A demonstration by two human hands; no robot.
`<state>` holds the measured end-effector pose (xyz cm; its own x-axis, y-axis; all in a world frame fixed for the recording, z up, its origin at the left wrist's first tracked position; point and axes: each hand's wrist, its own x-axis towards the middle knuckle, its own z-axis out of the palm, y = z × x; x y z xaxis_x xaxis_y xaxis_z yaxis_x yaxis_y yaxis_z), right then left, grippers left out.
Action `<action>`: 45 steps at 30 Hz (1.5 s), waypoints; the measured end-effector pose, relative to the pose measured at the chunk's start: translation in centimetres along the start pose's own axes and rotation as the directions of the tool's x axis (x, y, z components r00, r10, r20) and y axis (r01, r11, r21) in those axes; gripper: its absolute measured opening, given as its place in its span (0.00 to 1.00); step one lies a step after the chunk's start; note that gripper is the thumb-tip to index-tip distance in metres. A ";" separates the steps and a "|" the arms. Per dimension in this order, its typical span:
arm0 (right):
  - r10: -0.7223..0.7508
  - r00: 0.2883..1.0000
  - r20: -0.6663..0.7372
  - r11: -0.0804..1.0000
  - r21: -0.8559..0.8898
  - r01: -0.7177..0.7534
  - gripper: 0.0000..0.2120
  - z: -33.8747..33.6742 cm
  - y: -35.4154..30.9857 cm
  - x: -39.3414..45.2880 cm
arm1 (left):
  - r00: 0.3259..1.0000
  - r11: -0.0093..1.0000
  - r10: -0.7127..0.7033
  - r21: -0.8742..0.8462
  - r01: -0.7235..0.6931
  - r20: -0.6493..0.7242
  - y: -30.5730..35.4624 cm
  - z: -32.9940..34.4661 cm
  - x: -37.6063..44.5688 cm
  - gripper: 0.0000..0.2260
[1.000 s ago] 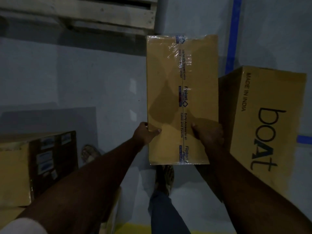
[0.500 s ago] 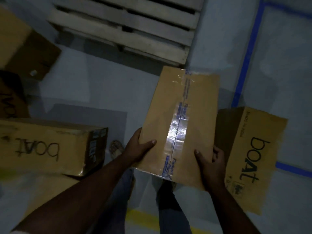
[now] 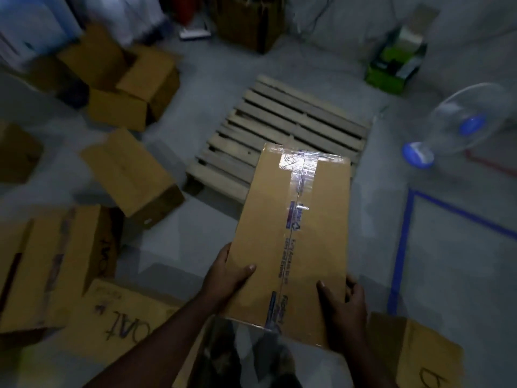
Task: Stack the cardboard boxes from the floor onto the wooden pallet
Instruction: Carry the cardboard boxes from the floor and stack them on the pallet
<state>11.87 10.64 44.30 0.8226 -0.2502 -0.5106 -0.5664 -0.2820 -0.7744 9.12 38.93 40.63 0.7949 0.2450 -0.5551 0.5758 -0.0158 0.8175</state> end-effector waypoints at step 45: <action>-0.246 0.955 0.164 0.968 0.088 0.234 0.45 55.7 -32.2 74.4 | 0.967 0.904 0.111 0.381 -0.194 0.230 26.4 -23.1 95.8 0.26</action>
<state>94.04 52.71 10.41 0.9333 -0.0183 -0.3586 -0.3516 -0.2499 -0.9022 96.09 84.36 12.56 0.8762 0.0124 -0.4818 0.4394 -0.4314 0.7880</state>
